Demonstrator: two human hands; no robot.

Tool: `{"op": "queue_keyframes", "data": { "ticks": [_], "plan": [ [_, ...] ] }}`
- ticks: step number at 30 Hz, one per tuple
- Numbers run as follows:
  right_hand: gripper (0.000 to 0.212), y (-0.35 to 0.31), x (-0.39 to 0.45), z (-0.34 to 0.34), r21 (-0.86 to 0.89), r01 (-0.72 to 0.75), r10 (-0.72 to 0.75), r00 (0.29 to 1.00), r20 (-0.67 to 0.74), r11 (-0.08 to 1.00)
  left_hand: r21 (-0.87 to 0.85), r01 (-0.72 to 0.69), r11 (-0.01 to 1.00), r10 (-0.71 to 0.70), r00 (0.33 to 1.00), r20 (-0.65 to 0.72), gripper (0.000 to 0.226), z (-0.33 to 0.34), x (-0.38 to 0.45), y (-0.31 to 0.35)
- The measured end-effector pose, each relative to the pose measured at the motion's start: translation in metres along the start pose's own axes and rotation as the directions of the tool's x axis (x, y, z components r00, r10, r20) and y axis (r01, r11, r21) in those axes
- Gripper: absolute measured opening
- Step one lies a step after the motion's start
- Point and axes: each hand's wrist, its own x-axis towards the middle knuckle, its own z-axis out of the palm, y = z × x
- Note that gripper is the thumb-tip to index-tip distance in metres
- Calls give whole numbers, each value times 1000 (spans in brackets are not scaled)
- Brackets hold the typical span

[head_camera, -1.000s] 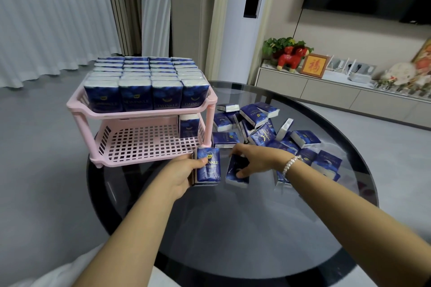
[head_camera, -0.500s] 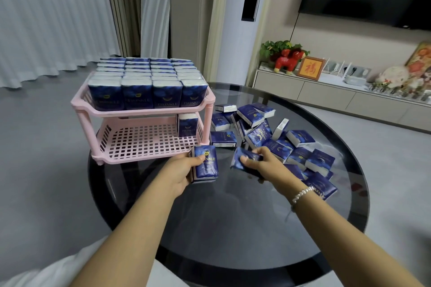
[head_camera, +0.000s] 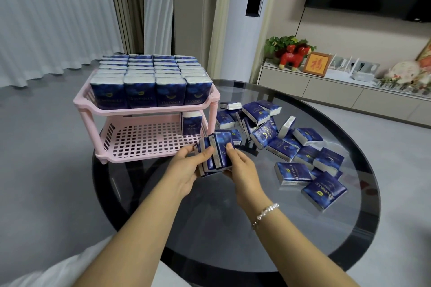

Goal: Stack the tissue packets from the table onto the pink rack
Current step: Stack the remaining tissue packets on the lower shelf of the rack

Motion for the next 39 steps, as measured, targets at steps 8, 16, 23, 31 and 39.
{"op": "queue_keyframes", "data": {
  "ticks": [8, 16, 23, 31, 39],
  "plan": [
    [25, 5, 3, 3, -23, 30, -30, 1000, -6, 999, 54, -52, 997, 49, 998, 50, 49, 4, 1, -1],
    [28, -13, 46, -10, -429, 129, -151, 988, -18, 894, 15, 0, 1000, 0, 1000, 3, 18, 0, 8, -1],
    [37, -8, 120, -17, -924, 227, -252, 956, 152, 307, -42, 4, 999, -7, 998, -68, 10, -3, 14, 1],
    [50, -12, 122, -10, -990, 93, -122, 989, 79, 108, -41, 6, 999, -8, 999, -38, 9, -4, 17, 2],
    [43, -19, 77, -19, -911, 107, -180, 983, 37, 398, -14, -11, 1000, 11, 1000, -17, 10, -3, 12, 2]
  ]
}}
